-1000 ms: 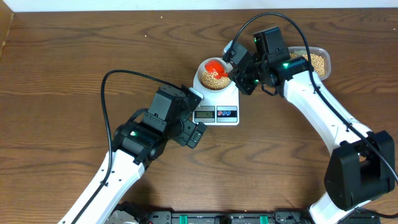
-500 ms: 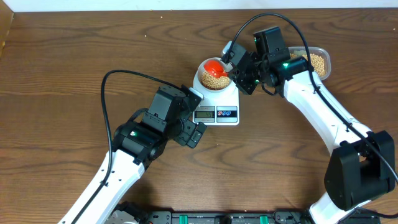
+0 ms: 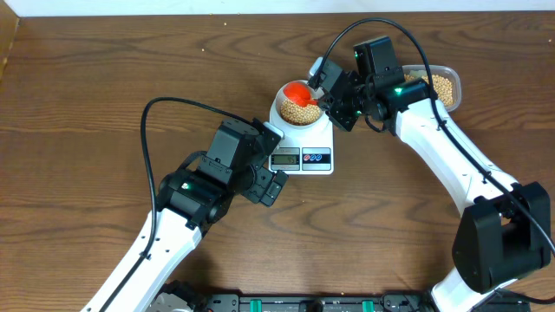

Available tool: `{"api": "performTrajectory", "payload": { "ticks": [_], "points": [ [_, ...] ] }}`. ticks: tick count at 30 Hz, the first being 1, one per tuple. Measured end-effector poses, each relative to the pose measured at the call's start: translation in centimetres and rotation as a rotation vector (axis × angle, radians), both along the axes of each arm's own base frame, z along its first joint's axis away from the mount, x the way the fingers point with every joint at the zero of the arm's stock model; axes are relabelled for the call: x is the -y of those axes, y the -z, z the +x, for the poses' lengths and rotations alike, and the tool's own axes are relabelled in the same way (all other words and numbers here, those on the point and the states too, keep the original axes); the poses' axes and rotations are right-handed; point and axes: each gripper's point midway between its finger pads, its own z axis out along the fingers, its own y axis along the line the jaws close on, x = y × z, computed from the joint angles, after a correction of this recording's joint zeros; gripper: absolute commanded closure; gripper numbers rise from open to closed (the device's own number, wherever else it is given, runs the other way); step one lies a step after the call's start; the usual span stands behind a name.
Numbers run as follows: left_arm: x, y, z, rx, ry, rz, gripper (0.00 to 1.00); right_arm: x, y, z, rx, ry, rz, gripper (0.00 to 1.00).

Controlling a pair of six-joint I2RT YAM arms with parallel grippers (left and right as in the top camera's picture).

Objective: Scoop item into bowl and weigh 50g on scale
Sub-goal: 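Return the scoop with the right gripper to the chickpea tub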

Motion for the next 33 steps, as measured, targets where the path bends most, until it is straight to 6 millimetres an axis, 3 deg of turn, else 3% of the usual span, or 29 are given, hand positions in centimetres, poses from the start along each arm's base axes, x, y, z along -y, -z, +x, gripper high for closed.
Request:
{"api": "performTrajectory", "payload": {
  "ticks": [8,12,15,19,21,23,28,33],
  "points": [
    [0.0,0.0,0.0,0.000,0.000,0.000,0.02,0.0,-0.3,0.2,-0.013,0.024,0.026,0.99],
    [0.0,0.0,0.0,0.000,0.000,0.000,0.02,1.2,-1.6,0.7,-0.039,0.098,0.086,0.99],
    [0.0,0.0,0.0,0.000,0.000,0.000,0.02,3.7,-4.2,1.3,-0.025,0.181,0.146,0.99],
    [0.0,0.0,0.0,0.000,0.000,0.000,0.02,8.6,-8.6,2.2,0.015,0.344,0.224,0.99],
    [0.0,0.0,0.0,0.000,0.000,0.000,0.02,11.1,-9.6,2.1,-0.009,0.439,0.248,0.99],
    [0.0,0.0,0.0,0.000,0.000,0.000,0.02,13.7,-9.5,2.2,-0.039,0.529,0.257,0.99],
    [0.0,0.0,0.0,0.000,0.000,0.000,0.02,20.1,-7.2,1.8,-0.134,0.759,0.210,0.99],
    [0.0,0.0,0.0,0.000,0.000,0.000,0.02,23.3,-5.6,1.8,-0.155,0.875,0.148,0.99]
  ]
}}
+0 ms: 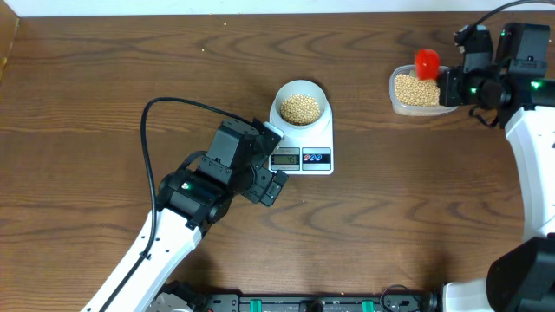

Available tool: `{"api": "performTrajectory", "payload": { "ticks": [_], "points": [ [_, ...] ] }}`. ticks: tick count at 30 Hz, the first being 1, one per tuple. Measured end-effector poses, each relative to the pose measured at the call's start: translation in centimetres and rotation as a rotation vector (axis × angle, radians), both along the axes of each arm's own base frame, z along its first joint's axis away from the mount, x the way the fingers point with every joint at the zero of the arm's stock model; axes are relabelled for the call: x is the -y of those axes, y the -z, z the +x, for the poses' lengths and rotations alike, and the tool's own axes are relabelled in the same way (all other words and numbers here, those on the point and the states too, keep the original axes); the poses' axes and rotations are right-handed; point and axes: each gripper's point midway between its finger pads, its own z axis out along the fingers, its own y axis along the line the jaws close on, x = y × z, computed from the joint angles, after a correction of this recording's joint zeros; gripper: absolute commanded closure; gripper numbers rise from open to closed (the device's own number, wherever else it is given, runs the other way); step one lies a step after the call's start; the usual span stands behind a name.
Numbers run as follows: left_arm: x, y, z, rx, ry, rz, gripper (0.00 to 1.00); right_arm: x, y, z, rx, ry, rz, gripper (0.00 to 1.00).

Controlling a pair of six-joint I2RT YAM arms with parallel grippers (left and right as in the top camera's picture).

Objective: Scoop item into bowl and weigh 50g on scale
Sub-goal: 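Return the scoop with the right gripper to the chickpea tub, then scoop a small amount of chickpeas with the right gripper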

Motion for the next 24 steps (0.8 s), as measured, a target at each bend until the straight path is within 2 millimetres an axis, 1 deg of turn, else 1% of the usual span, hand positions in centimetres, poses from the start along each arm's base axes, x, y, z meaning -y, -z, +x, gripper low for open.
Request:
{"api": "performTrajectory", "payload": {
  "ticks": [2,5,9,15,19,24],
  "points": [
    [0.0,0.0,0.0,0.000,0.000,0.000,0.02,0.6,0.8,0.2,-0.020,0.019,-0.015,0.99],
    [0.0,0.0,0.0,0.000,0.000,0.000,0.02,1.1,2.5,0.8,-0.052,0.037,-0.030,0.99],
    [0.0,0.0,0.0,0.000,0.000,0.000,0.02,1.5,5.1,1.7,-0.095,0.044,-0.037,0.99],
    [0.0,0.0,0.0,0.000,0.000,0.000,0.02,1.6,7.8,2.1,-0.150,0.043,-0.032,0.99],
    [0.0,0.0,0.0,0.000,0.000,0.000,0.02,1.1,8.7,2.2,-0.166,0.028,-0.006,0.99],
    [0.0,0.0,0.0,0.000,0.000,0.000,0.02,0.1,8.8,2.2,-0.169,-0.004,0.045,0.99]
  ]
}}
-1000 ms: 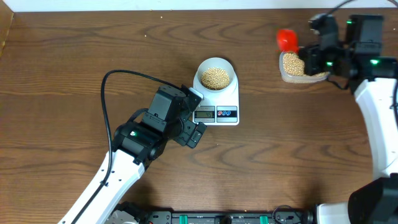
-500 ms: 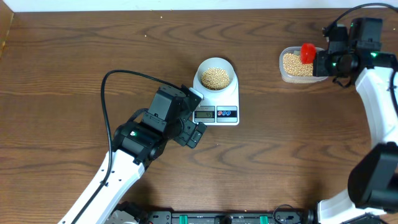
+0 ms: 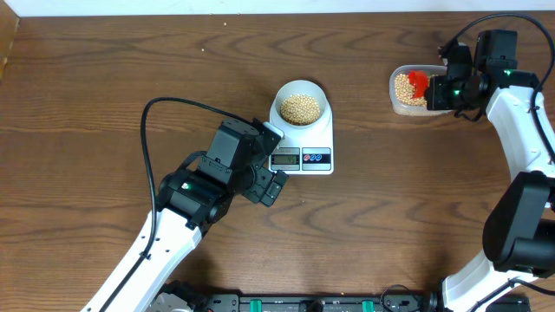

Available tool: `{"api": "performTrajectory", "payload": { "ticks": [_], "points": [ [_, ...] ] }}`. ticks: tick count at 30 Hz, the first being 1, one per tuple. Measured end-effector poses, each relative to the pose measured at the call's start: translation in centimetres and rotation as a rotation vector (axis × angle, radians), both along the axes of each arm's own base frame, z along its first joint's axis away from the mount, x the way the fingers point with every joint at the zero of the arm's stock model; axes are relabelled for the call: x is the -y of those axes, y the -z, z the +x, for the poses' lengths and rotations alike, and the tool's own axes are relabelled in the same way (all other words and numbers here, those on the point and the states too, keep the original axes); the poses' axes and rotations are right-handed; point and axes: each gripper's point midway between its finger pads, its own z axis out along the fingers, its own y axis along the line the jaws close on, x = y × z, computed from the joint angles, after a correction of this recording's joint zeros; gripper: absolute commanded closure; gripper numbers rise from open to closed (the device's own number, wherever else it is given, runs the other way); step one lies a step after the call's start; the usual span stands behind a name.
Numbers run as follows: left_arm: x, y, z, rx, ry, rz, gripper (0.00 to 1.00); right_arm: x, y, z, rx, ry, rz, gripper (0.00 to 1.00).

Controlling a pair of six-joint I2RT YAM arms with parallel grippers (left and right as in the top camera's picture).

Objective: Scoop item into bowl and weigh 50g on scale
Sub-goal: 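Scoop a small amount of chickpeas with the right gripper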

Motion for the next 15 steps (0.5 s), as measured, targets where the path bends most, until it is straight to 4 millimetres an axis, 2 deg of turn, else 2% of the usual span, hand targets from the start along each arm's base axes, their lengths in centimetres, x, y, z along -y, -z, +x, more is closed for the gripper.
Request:
{"api": "performTrajectory", "payload": {
  "ticks": [8,15],
  "points": [
    [0.0,0.0,0.0,0.000,0.000,0.000,0.02,-0.8,-0.2,0.0,0.006,-0.025,0.063,0.99],
    [0.0,0.0,0.0,0.000,0.000,0.000,0.02,0.9,-1.2,-0.2,0.030,0.000,0.192,0.99]
  ]
}}
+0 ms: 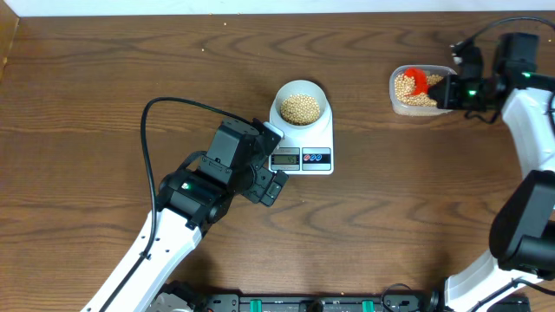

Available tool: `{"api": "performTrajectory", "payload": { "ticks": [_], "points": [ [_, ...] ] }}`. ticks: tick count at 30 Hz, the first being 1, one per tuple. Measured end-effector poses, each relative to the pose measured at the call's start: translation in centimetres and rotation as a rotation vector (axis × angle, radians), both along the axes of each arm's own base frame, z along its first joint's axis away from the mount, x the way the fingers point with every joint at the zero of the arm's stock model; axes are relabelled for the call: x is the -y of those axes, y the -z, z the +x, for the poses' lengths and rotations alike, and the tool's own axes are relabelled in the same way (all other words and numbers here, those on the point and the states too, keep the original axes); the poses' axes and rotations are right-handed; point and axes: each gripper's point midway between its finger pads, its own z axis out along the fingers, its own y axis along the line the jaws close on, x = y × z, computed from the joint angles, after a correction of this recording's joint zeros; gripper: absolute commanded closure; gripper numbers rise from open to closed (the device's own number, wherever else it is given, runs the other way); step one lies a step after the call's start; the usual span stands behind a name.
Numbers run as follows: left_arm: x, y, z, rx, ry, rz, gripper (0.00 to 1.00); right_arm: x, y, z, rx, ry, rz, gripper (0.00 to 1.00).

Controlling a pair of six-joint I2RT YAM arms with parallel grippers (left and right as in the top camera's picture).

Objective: Scoop item into bowl and weigh 50g on scale
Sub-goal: 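Scoop a small amount of chickpeas with the right gripper, then carry the scoop with the right gripper over the bowl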

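Note:
A white bowl [301, 107] full of tan beans sits on the white scale [323, 139] at mid-table. A clear tub [401, 102] of the same beans stands at the far right. The red scoop [415, 78] lies down in the tub among the beans. My right gripper [440, 90] reaches in over the tub's right rim and is shut on the scoop's handle. My left gripper [272, 185] rests low by the scale's front left corner. Its jaws are hidden under the wrist.
The scale's display [284, 158] and two round buttons [316, 158] face the front edge. A black cable [152, 147] loops over the left arm. The table's back edge runs just behind the tub.
My right arm has drawn slightly to the right, and the scoop sits a little further back in the tub. The left arm, bowl and scale have not moved.
My right gripper first held the red scoop over the bowl on the scale. Then it held the scoop above the back rim of the tub at the far right. Then the scoop was down among the tub's beans, where it remains. The left arm stayed still throughout.

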Motion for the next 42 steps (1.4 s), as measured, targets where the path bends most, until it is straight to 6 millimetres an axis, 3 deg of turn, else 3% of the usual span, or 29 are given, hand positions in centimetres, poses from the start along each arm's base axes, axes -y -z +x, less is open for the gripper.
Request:
{"api": "performTrajectory", "payload": {
  "ticks": [5,11,19,29,42],
  "points": [
    [0.0,0.0,0.0,0.000,0.000,0.000,0.03,2.1,-1.0,-0.3,0.028,0.032,0.106,0.99],
    [0.0,0.0,0.0,0.000,0.000,0.000,0.02,3.2,-1.9,-0.9,0.038,0.049,0.199,0.99],
    [0.0,0.0,0.0,0.000,0.000,0.000,0.02,2.4,-3.0,-1.2,0.062,0.016,0.293,0.99],
    [0.0,0.0,0.0,0.000,0.000,0.000,0.02,-2.9,-5.0,-1.3,0.091,-0.134,0.430,0.99],
    [0.0,0.0,0.0,0.000,0.000,0.000,0.02,-13.2,-5.8,-2.0,0.107,-0.390,0.437,0.99]
  ]
}}
